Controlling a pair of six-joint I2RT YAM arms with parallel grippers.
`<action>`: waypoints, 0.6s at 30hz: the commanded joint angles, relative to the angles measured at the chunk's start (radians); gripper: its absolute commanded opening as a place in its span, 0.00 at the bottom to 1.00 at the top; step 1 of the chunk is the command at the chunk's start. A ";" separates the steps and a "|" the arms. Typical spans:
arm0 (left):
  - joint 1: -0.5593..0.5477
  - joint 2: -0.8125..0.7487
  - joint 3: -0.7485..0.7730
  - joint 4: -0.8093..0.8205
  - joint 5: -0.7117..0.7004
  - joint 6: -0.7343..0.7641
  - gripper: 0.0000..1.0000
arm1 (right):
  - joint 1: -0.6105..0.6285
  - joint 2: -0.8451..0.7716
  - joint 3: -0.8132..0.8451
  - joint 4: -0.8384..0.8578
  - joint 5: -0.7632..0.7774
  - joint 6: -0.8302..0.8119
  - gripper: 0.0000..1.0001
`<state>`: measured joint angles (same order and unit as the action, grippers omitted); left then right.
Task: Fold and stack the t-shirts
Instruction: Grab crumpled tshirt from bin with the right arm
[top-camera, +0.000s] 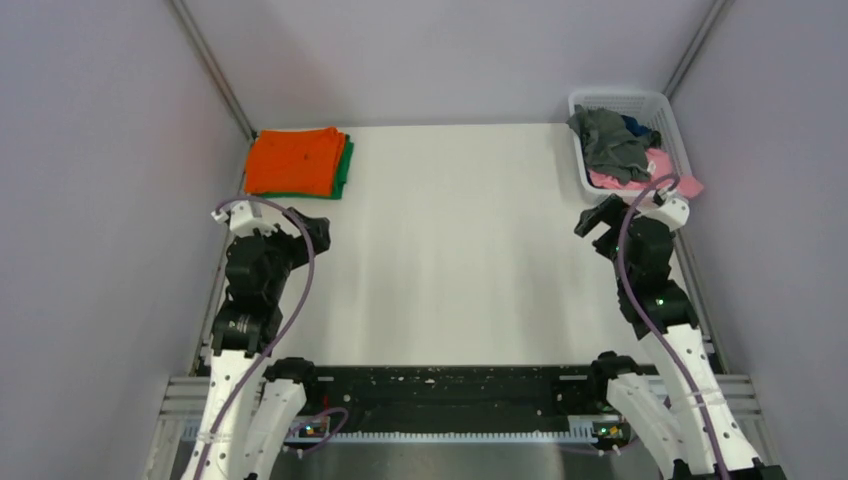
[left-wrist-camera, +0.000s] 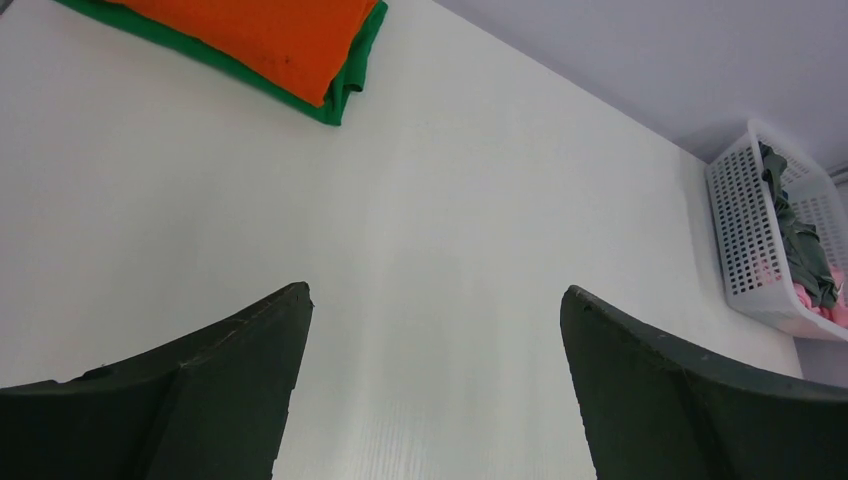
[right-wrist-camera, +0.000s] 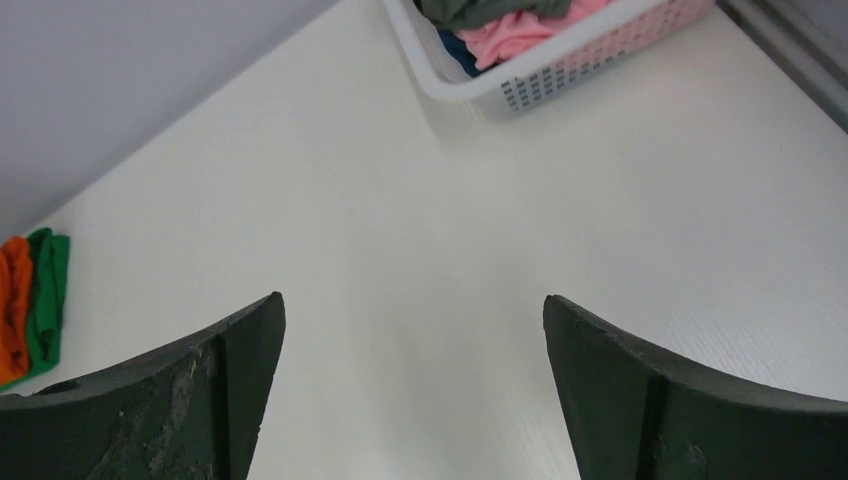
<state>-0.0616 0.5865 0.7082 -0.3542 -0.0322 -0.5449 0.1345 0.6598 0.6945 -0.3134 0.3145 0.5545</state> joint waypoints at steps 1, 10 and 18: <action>0.002 -0.027 -0.013 0.008 -0.010 -0.019 0.99 | -0.003 0.028 0.048 -0.140 -0.026 0.010 0.99; 0.002 -0.022 -0.014 0.004 -0.012 -0.022 0.99 | -0.003 0.233 0.280 -0.154 -0.056 -0.142 0.99; 0.002 0.003 -0.031 0.062 0.027 0.007 0.99 | -0.047 0.654 0.697 -0.208 0.025 -0.258 0.99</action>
<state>-0.0616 0.5720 0.6952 -0.3611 -0.0307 -0.5545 0.1181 1.1603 1.2144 -0.4835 0.2821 0.3756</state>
